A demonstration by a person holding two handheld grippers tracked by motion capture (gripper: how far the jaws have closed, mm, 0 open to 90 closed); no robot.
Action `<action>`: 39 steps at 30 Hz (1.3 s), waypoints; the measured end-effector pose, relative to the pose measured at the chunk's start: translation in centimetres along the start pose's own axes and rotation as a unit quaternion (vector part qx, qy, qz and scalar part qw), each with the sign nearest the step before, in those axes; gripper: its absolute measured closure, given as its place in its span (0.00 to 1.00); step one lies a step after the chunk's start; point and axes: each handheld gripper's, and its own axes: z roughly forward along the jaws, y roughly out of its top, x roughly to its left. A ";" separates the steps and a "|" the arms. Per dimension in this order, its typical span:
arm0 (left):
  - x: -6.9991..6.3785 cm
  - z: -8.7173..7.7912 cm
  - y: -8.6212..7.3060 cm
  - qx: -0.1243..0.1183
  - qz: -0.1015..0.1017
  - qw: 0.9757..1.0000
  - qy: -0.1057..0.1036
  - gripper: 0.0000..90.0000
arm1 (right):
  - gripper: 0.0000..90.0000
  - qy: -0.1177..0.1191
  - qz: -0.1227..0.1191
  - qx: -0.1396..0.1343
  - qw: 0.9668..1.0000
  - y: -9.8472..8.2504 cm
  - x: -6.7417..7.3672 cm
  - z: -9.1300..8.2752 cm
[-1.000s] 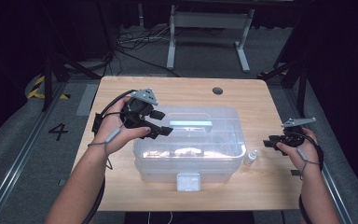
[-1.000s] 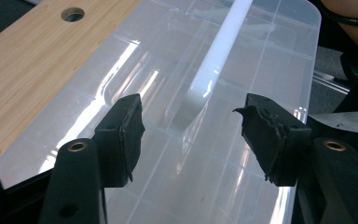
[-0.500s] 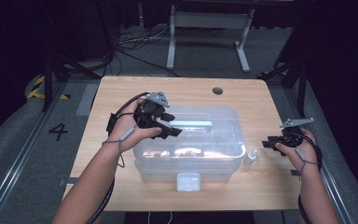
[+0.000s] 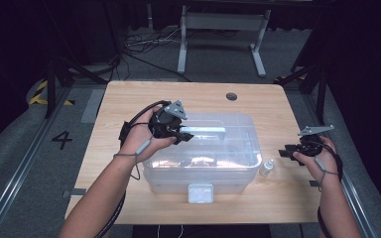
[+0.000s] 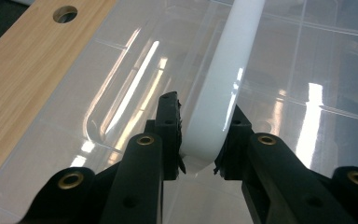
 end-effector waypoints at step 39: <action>3.6 -1.4 3.4 0.018 -0.032 0.999 -0.005 0.83 | 0.70 -0.026 -0.034 -0.059 0.997 0.5 2.7 -4.7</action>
